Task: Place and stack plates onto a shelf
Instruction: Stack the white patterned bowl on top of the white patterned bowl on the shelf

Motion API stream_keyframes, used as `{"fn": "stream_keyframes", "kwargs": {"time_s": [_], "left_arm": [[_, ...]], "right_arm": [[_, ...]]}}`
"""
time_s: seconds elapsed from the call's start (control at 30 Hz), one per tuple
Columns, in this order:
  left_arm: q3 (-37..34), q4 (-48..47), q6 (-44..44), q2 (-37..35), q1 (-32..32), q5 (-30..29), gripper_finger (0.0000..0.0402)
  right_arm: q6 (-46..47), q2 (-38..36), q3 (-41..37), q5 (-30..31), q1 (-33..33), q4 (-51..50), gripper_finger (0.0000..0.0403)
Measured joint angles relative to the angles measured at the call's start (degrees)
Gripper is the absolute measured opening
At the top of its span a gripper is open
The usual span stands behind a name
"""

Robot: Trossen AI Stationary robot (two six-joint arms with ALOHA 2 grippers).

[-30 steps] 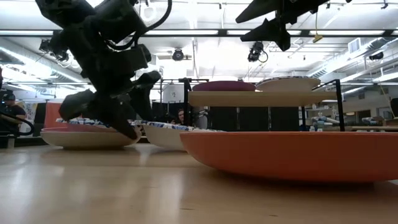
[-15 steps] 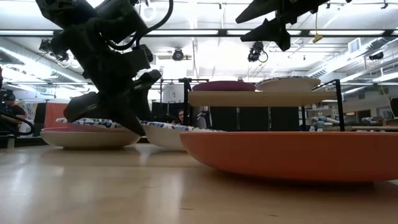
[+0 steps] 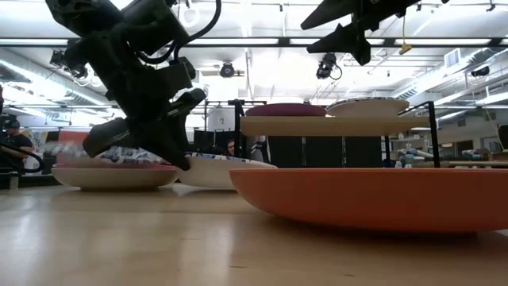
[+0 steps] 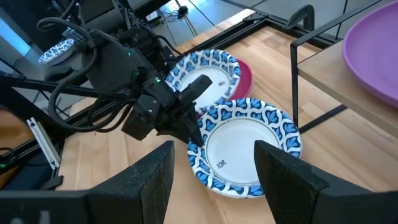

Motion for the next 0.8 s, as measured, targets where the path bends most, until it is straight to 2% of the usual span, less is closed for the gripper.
{"fn": "stream_keyframes", "kwargs": {"time_s": [0.43,0.8], "left_arm": [[0.26,0.61,-0.06,0.0,-0.16,-1.8,0.0034],[5.13,0.73,-0.09,0.02,-0.13,-1.84,0.0034]], "right_arm": [[0.0,0.0,0.0,0.0,0.0,0.0,0.0226],[0.03,0.0,0.0,0.0,0.0,-0.02,0.0226]]}}
